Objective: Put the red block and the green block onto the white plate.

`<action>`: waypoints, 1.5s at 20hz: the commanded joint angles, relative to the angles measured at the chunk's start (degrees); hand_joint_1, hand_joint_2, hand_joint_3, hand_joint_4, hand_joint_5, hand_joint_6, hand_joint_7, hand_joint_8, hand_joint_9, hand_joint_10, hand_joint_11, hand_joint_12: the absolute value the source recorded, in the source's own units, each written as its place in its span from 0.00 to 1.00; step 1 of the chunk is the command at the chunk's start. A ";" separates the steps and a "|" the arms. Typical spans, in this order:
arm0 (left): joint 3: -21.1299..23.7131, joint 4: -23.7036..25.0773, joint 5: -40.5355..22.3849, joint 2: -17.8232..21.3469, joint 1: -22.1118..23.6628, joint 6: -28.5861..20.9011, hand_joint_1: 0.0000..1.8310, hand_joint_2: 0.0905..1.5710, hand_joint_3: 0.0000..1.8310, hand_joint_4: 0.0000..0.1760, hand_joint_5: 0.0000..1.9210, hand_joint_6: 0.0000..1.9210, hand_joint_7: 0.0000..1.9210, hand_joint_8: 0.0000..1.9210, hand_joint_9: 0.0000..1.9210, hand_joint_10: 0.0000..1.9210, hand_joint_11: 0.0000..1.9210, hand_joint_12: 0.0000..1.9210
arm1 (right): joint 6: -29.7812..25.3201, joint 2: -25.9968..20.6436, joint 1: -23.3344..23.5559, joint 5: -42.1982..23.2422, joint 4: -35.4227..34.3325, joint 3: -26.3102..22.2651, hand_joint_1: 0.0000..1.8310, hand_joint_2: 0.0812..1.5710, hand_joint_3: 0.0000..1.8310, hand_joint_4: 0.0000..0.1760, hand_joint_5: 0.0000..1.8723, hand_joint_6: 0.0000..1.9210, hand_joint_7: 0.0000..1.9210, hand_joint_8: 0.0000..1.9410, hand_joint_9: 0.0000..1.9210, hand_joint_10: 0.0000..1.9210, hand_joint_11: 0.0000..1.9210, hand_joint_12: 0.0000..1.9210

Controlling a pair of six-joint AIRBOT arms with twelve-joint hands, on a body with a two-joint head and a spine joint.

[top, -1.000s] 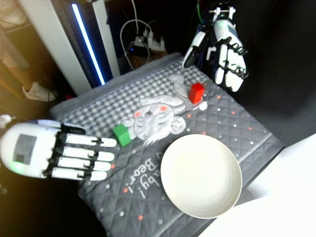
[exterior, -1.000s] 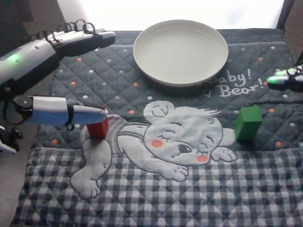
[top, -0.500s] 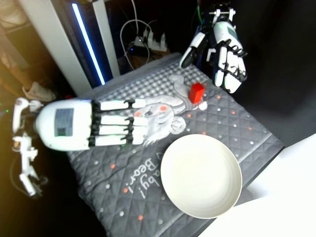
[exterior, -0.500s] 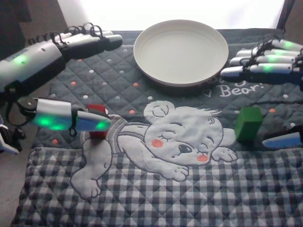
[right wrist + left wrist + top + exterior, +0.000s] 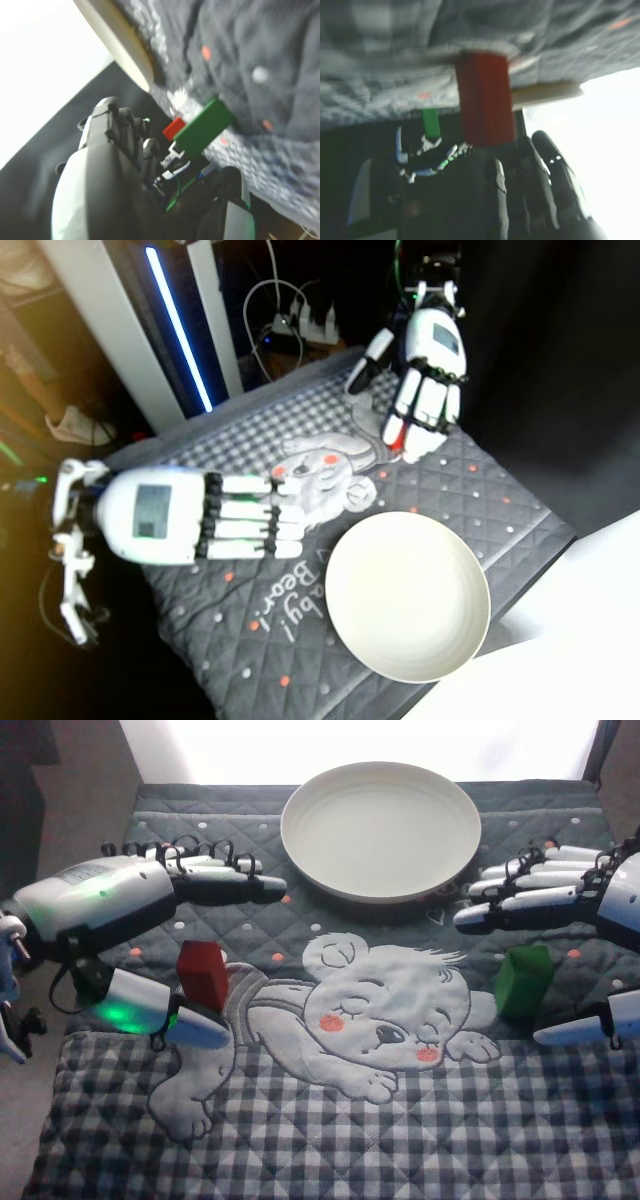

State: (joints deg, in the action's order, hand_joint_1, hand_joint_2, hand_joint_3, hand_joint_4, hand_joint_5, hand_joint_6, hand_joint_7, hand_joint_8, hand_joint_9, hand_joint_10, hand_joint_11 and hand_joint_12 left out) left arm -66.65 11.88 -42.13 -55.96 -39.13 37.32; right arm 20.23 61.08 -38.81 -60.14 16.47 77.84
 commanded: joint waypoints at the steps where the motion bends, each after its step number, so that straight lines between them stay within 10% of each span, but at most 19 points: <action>1: -0.14 0.26 -4.32 -0.04 0.59 -0.34 0.54 0.48 0.00 0.37 0.18 0.00 0.13 0.00 0.14 0.00 0.00 0.39 | -0.09 -0.06 0.42 -5.76 -2.28 0.29 0.56 0.56 0.00 0.23 0.29 0.00 0.25 0.00 0.23 0.00 0.17 0.22; 8: -0.85 3.02 0.42 -0.31 1.86 0.42 0.54 0.52 0.00 0.00 0.23 0.00 0.26 0.00 0.25 0.01 0.03 0.51 | -0.08 0.54 0.42 -5.49 -2.72 0.42 0.58 0.57 0.00 0.18 0.37 0.00 0.35 0.00 0.32 0.00 0.15 0.41; 11: -0.84 3.05 1.09 -0.32 2.47 1.52 0.51 0.57 0.00 0.00 0.27 0.00 0.31 0.00 0.29 0.01 0.02 0.56 | -0.08 1.00 0.42 -5.49 -3.04 0.53 0.58 0.56 0.00 0.31 0.39 0.00 0.37 0.00 0.33 0.00 0.10 0.47; 16: -0.77 2.67 1.05 -0.64 2.64 2.16 0.57 0.62 0.00 0.00 0.41 0.00 0.47 0.01 0.44 0.03 0.15 0.60 | -0.08 1.44 0.42 -5.50 -3.70 0.81 0.61 0.58 0.00 0.01 0.44 0.00 0.43 0.01 0.39 0.01 0.10 0.55; 19: -0.71 1.74 0.89 -0.86 2.63 3.06 0.62 0.63 0.00 0.00 0.47 0.00 0.53 0.01 0.50 0.04 0.19 0.67 | -0.08 1.45 0.42 -5.49 -3.63 0.94 0.62 0.62 0.00 0.00 0.47 0.00 0.46 0.01 0.41 0.01 0.09 0.57; 20: -0.70 1.52 0.90 -0.93 2.63 3.43 0.68 0.67 0.00 0.00 0.53 0.28 0.55 0.44 0.53 0.09 0.26 0.71 | -0.08 1.45 0.42 -5.49 -3.63 0.99 0.62 0.64 0.00 0.03 0.47 0.00 0.47 0.01 0.42 0.01 0.08 0.59; 21: -0.68 1.36 0.91 -0.98 2.63 3.67 0.68 0.69 0.00 0.00 0.50 0.41 0.52 0.57 0.54 0.13 0.28 0.71 | -0.08 1.45 0.42 -5.48 -3.63 1.01 0.61 0.65 0.00 0.00 0.48 0.00 0.48 0.01 0.43 0.01 0.08 0.60; 22: -0.66 1.08 0.91 -1.05 2.61 3.95 0.68 0.70 0.00 0.00 0.49 0.46 0.52 0.58 0.56 0.15 0.33 0.67 | -0.07 1.45 0.42 -5.48 -3.63 1.01 0.66 0.68 0.00 0.01 0.54 0.33 0.51 0.44 0.46 0.01 0.11 0.62; 23: -0.66 0.78 0.94 -1.16 2.60 4.33 0.74 0.69 0.00 0.00 0.51 0.39 0.52 0.55 0.50 0.54 0.37 0.66 | -0.07 1.45 0.42 -5.47 -3.61 1.01 0.66 0.70 0.00 0.00 0.51 0.45 0.49 0.58 0.48 0.01 0.13 0.62; 25: -0.66 -0.12 0.88 -1.33 2.56 5.15 0.69 0.70 0.00 0.00 0.55 0.34 0.48 0.67 0.46 0.50 0.37 0.71 | -0.07 1.55 0.42 -5.39 -3.59 1.07 0.66 0.71 0.00 0.11 0.52 0.49 0.49 0.58 0.50 0.01 0.15 0.60; 26: -0.66 -0.42 0.70 -1.34 2.56 5.38 0.69 0.70 0.00 0.00 0.56 0.33 0.47 0.70 0.46 0.50 0.37 0.69 | -0.07 1.55 0.42 -5.38 -3.59 1.09 0.73 0.68 0.00 0.00 0.53 0.44 0.55 0.44 0.49 0.51 0.25 0.56; 28: -0.68 -1.26 0.22 -1.39 2.56 6.13 0.69 0.69 0.00 0.00 0.59 0.25 0.47 0.70 0.47 0.52 0.38 0.73 | -0.07 1.55 0.42 -5.37 -3.59 1.10 0.76 0.65 0.00 0.00 0.57 0.38 0.65 0.24 0.51 0.61 0.30 0.66; 30: -0.70 -1.61 -0.16 -1.39 2.57 6.26 0.69 0.70 0.00 0.00 0.58 0.24 0.46 0.72 0.45 0.58 0.36 0.80 | -0.07 1.55 0.42 -5.37 -3.59 1.09 0.76 0.66 0.00 0.00 0.57 0.39 0.65 0.25 0.49 0.61 0.27 0.65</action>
State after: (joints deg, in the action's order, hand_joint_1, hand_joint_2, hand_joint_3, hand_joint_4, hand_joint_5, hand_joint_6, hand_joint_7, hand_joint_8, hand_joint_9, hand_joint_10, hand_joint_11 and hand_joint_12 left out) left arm -67.31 11.55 -35.81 -57.36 -37.08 43.16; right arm 20.32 63.02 -38.81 -59.42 14.76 78.72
